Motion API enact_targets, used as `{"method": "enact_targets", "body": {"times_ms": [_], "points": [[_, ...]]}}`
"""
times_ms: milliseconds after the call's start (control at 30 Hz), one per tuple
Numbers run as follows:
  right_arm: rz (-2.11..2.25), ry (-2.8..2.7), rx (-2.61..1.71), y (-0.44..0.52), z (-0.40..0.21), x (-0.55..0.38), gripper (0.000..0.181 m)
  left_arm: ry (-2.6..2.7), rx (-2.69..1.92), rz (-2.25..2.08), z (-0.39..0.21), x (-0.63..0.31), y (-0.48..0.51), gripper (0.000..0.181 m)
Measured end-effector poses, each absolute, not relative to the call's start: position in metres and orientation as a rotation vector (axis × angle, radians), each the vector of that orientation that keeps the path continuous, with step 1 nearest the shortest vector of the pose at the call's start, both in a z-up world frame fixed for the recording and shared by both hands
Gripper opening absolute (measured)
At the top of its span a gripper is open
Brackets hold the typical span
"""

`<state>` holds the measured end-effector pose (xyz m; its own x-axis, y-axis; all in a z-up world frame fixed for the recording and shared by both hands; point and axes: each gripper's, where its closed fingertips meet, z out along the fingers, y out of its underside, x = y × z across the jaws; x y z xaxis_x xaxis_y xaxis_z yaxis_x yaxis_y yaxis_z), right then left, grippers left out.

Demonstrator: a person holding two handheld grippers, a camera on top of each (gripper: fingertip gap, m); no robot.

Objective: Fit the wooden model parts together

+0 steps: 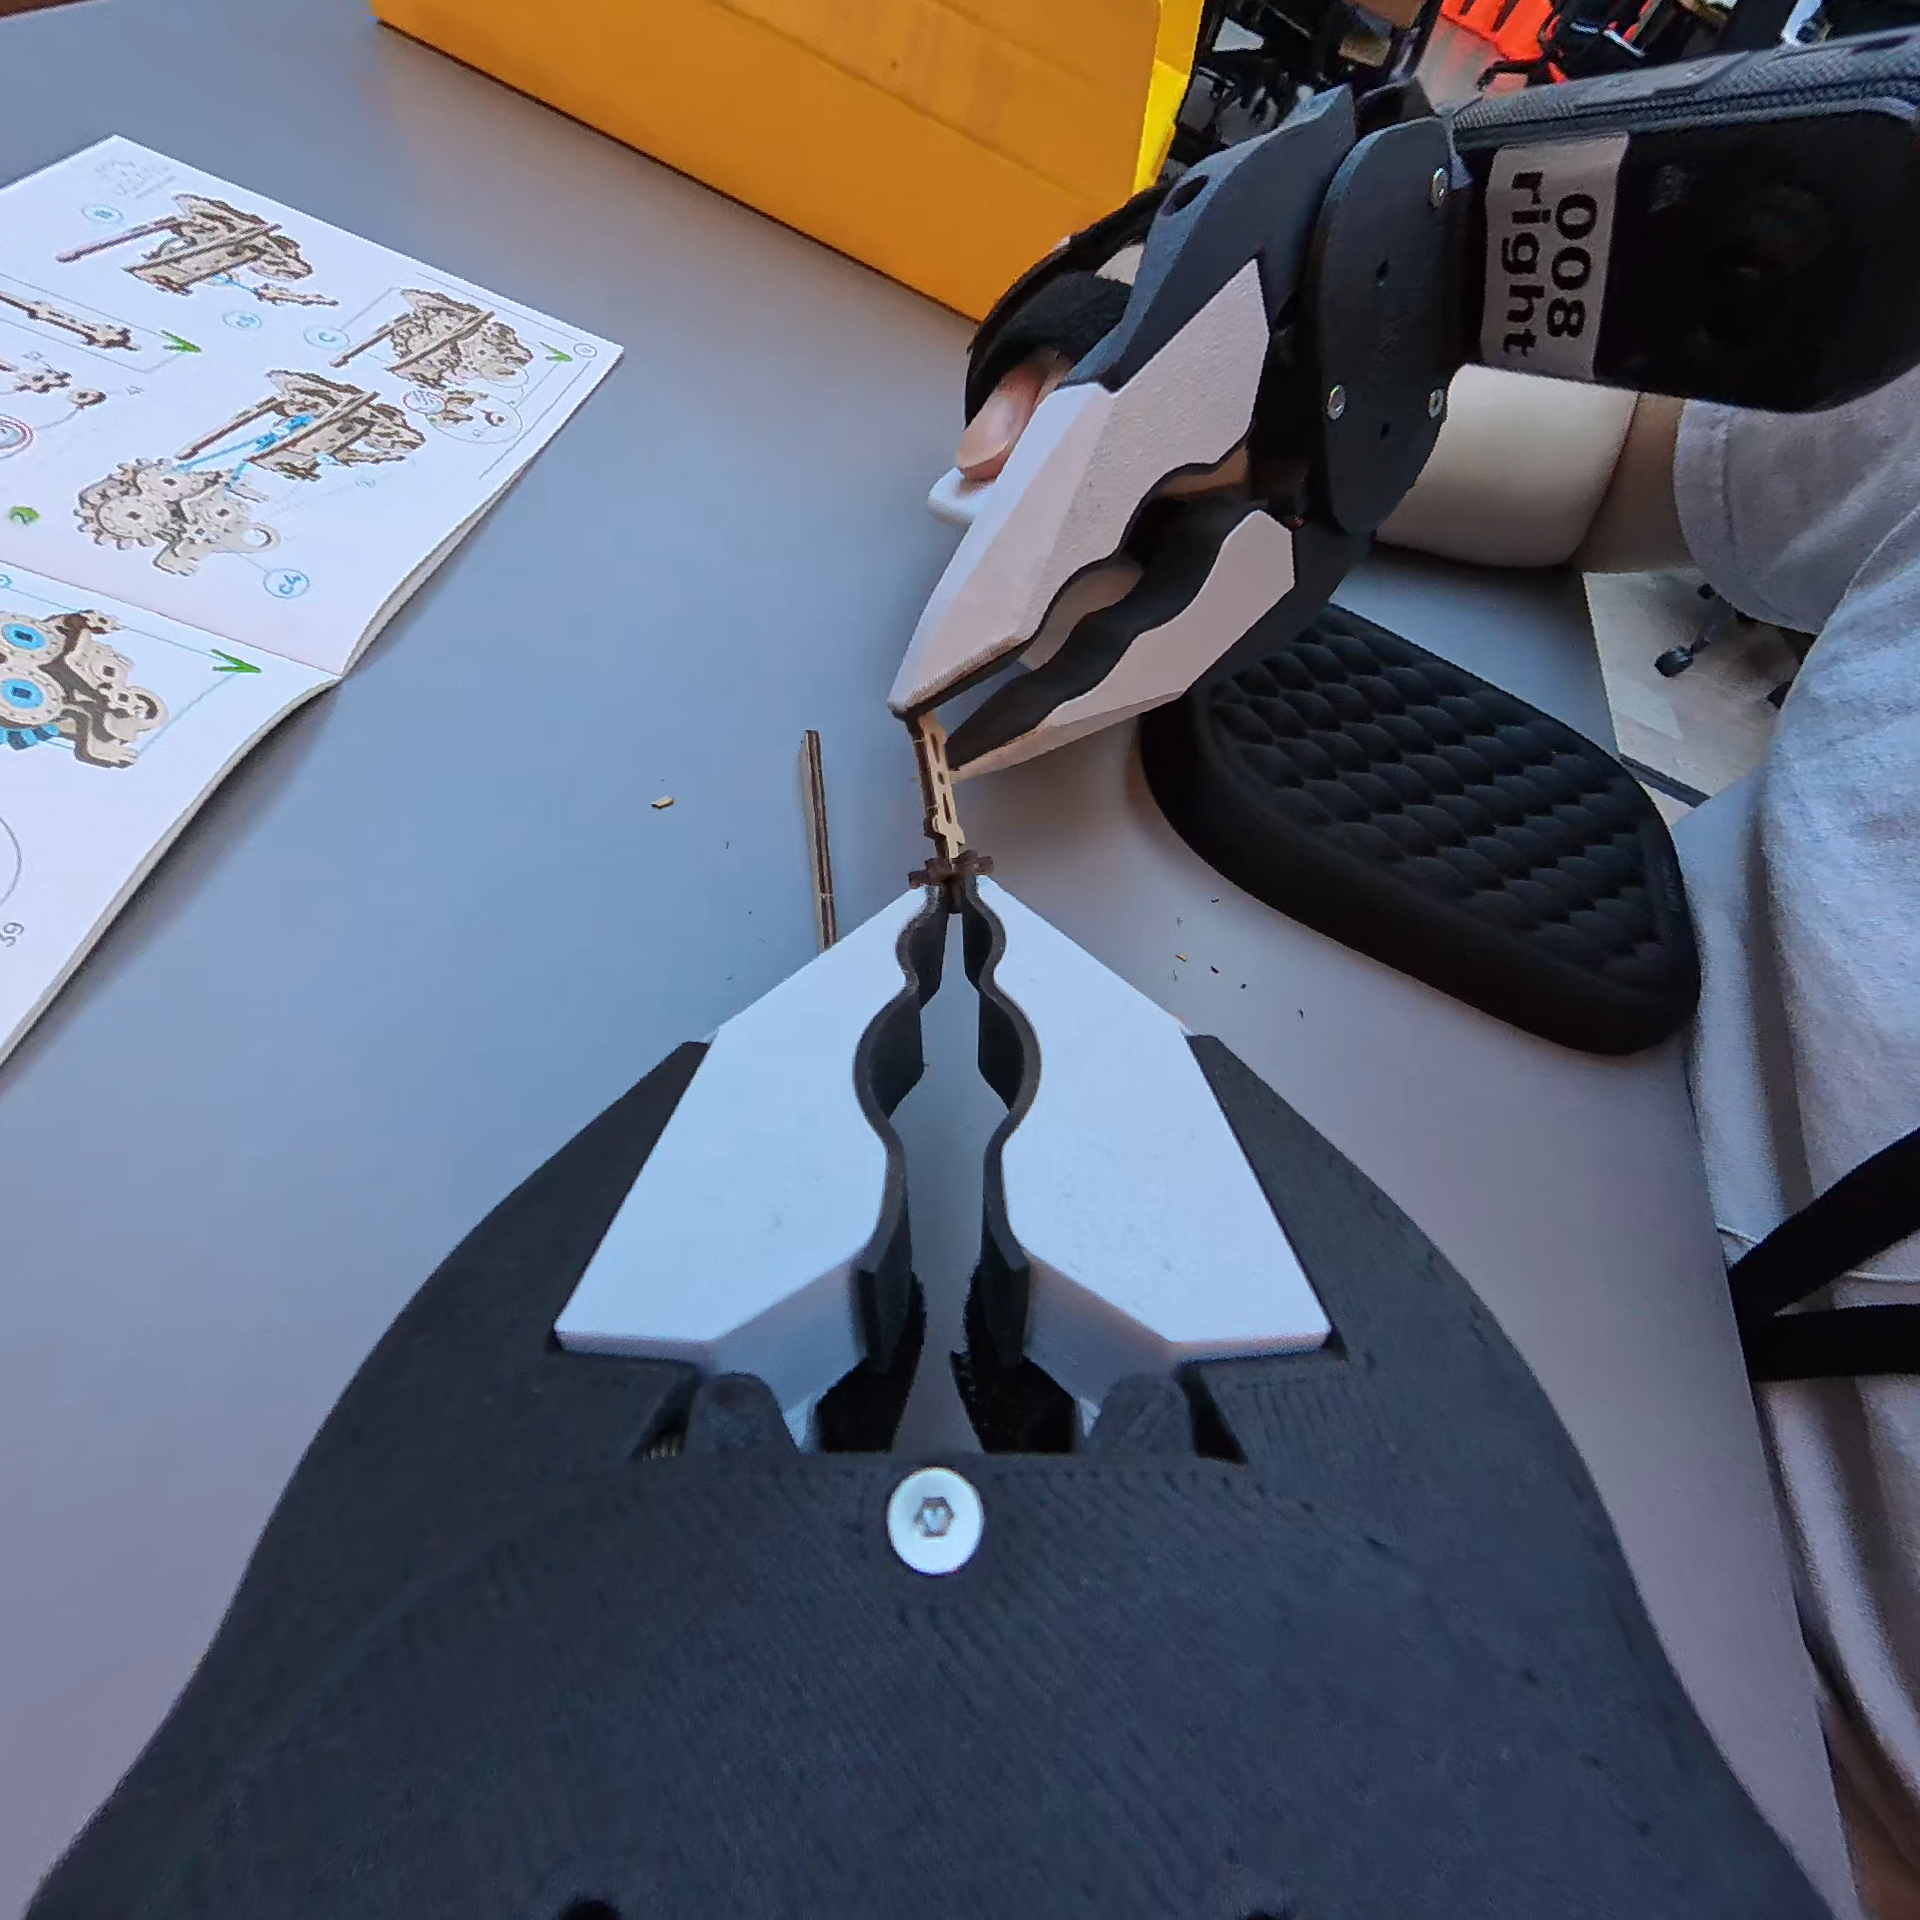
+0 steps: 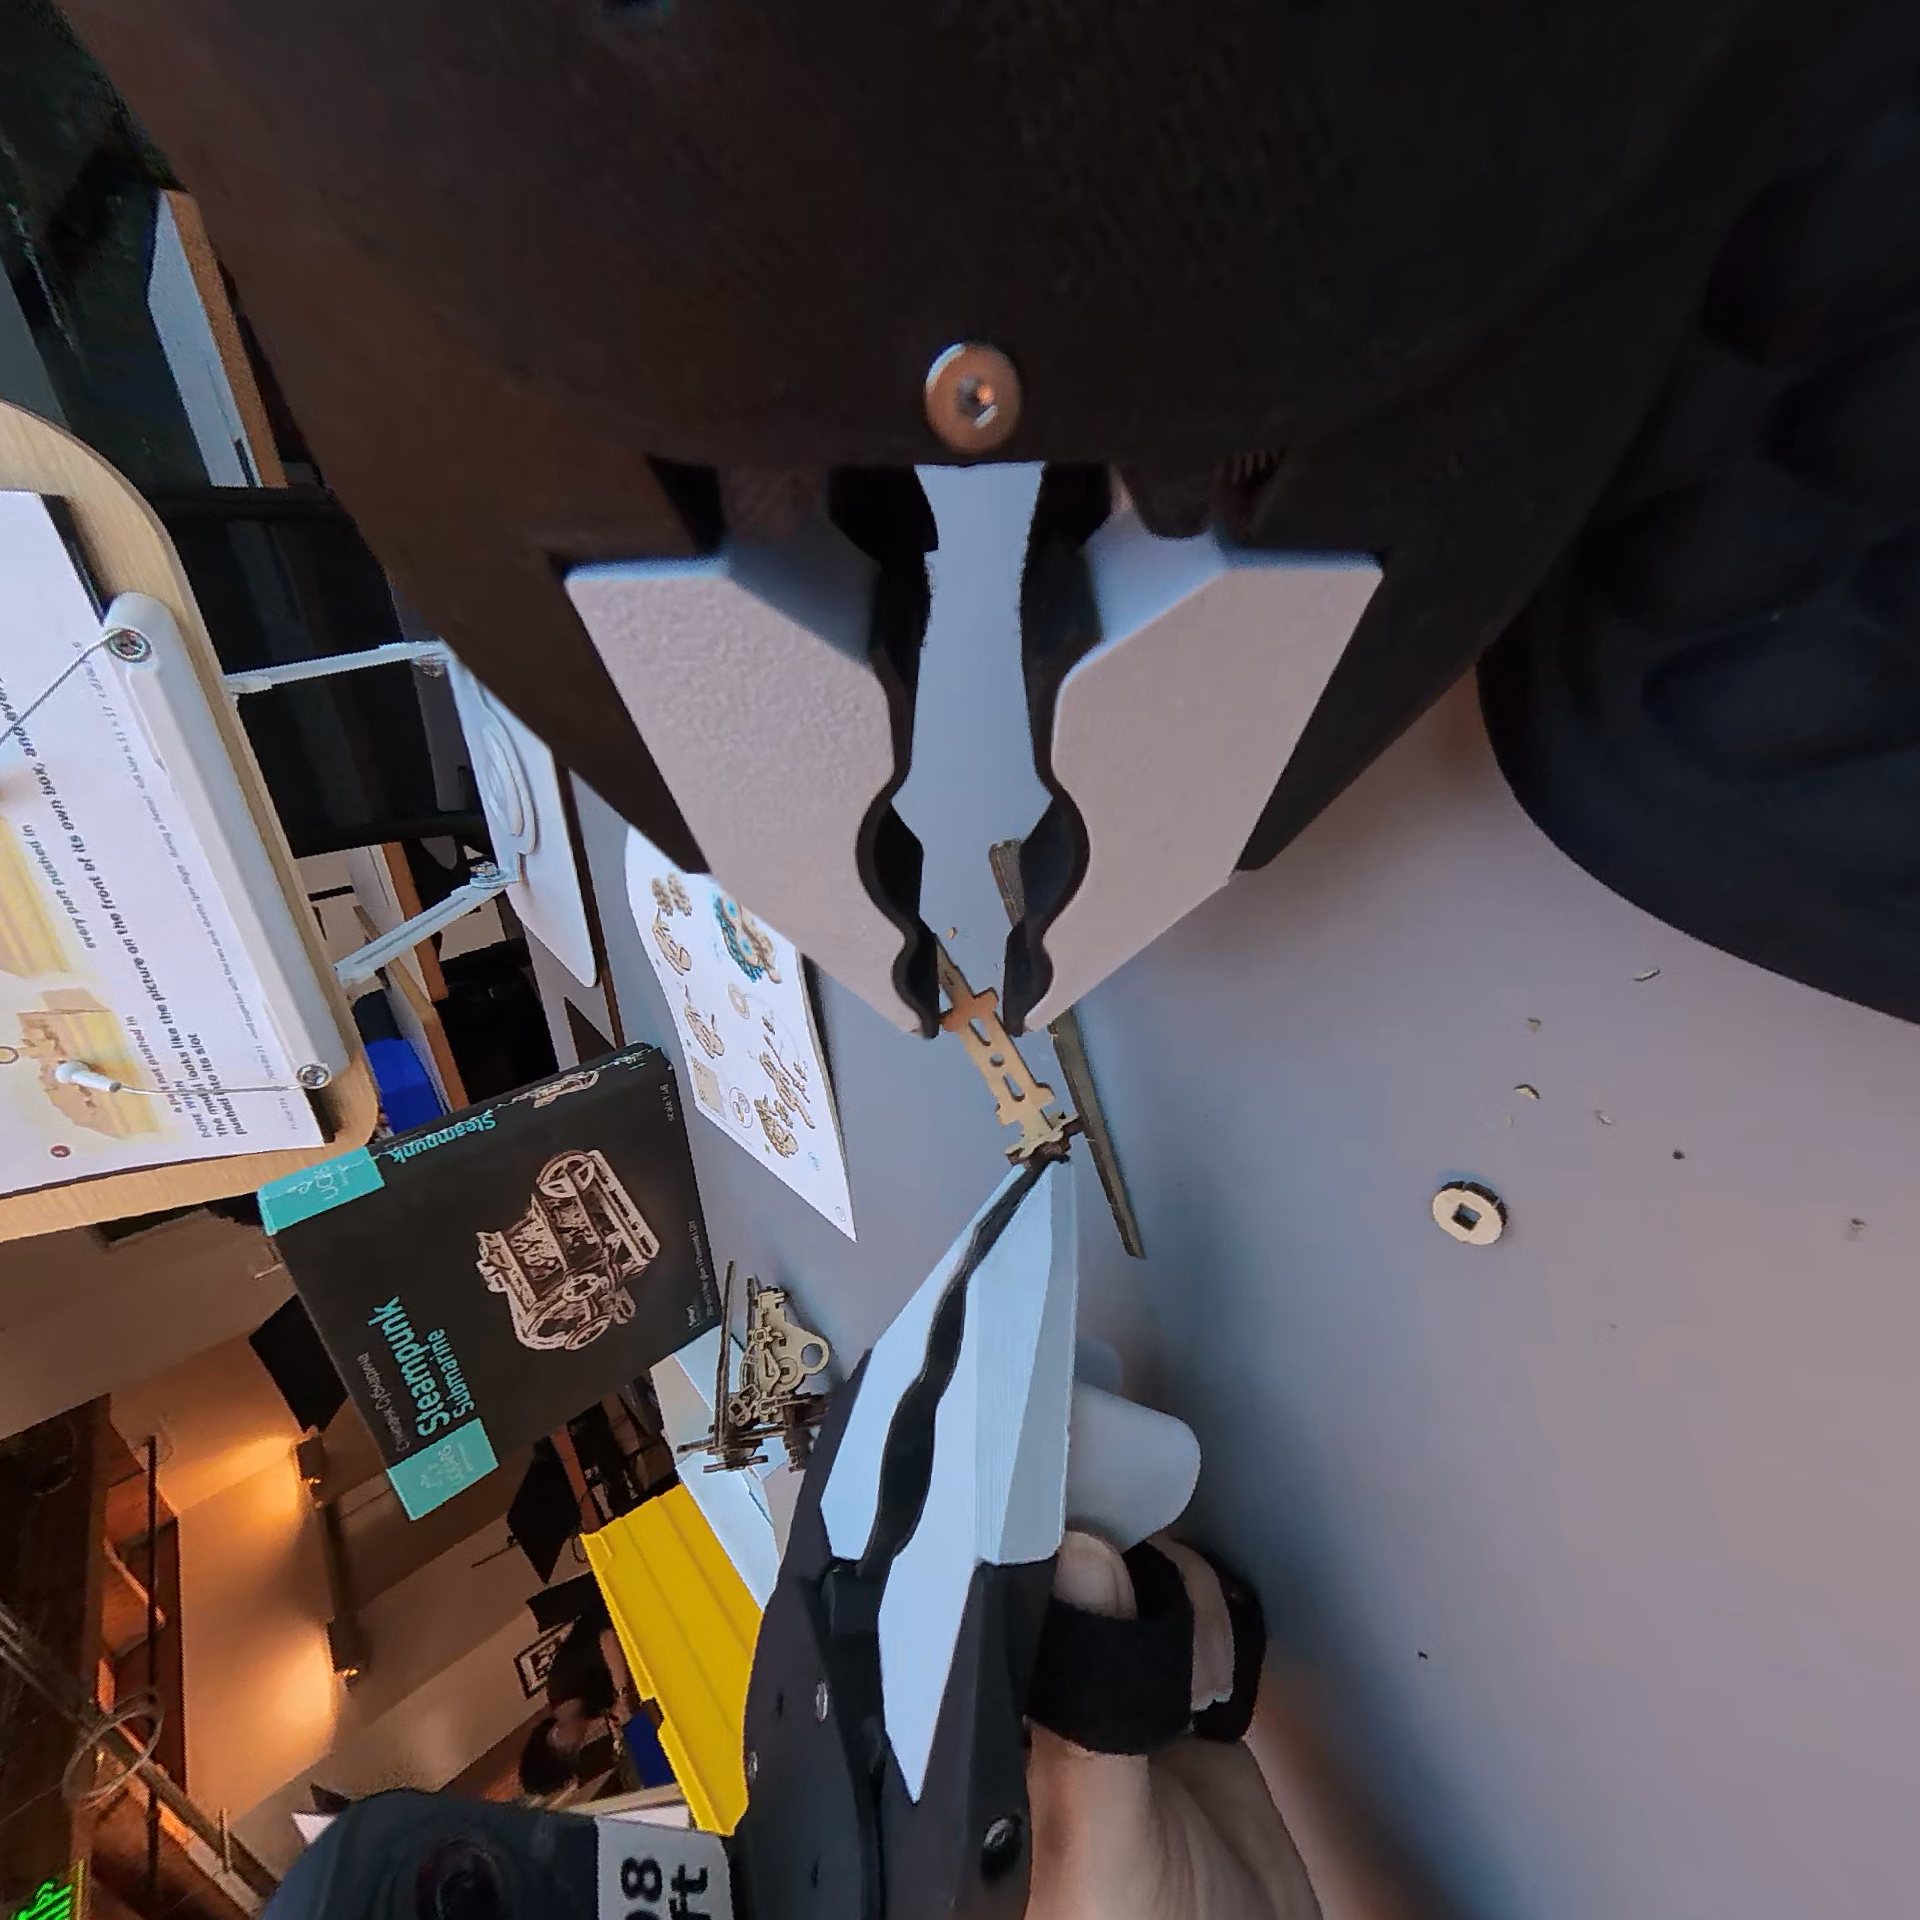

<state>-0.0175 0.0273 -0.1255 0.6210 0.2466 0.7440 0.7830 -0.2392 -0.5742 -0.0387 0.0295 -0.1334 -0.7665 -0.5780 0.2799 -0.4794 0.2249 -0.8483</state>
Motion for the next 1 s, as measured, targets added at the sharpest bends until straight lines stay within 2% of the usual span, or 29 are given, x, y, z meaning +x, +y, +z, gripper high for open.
{"method": "enact_targets", "body": {"times_ms": [167, 500, 600, 700, 1000], "points": [[-0.556, -0.844, -1.814, 0.028, -0.134, -0.021, 0.019, 2.432, -1.047, -1.649, -0.133, -0.045, 0.026, 0.000], [-0.595, -0.944, -1.783, 0.028, -0.139, -0.034, 0.020, 2.478, -1.072, -1.669, -0.136, -0.048, 0.024, 0.000], [-0.607, -0.976, -1.766, 0.028, -0.139, -0.040, 0.019, 2.494, -1.065, -1.647, -0.138, -0.049, 0.023, 0.000], [-0.623, -1.015, -1.763, 0.027, -0.142, -0.043, 0.007, 2.503, -1.066, -1.642, -0.140, -0.050, 0.022, 0.000], [-0.609, -1.021, -1.788, 0.026, -0.145, -0.045, 0.006, 2.513, -1.061, -1.641, -0.141, -0.051, 0.021, 0.000]]}}
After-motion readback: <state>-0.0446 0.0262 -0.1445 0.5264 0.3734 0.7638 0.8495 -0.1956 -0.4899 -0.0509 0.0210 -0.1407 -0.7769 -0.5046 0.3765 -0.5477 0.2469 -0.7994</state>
